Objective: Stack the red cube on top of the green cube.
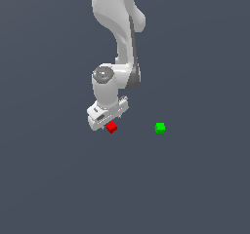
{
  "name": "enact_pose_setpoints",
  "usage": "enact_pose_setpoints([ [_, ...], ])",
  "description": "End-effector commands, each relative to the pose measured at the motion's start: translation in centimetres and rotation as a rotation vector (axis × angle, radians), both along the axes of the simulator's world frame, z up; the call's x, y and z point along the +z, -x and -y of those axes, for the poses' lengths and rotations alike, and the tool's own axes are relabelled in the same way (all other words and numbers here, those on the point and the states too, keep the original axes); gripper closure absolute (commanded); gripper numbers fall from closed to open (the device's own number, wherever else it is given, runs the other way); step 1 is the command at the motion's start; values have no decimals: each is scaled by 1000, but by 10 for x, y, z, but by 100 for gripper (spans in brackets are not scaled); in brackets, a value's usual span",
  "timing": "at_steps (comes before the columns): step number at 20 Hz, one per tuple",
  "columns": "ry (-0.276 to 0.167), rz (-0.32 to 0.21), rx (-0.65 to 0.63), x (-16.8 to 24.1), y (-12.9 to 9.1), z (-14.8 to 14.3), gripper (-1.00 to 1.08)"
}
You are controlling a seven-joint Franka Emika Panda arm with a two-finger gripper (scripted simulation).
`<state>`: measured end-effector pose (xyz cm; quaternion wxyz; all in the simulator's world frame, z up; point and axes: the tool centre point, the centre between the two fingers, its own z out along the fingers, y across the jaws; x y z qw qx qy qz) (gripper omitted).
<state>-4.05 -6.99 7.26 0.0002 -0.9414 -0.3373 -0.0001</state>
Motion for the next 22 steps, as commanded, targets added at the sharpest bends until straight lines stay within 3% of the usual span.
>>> enact_pose_setpoints([
  [1, 0, 0, 16, -2, 0, 1, -92],
  [9, 0, 0, 17, -8, 0, 2, -92],
  [22, 1, 0, 21, -52, 0, 2, -92],
])
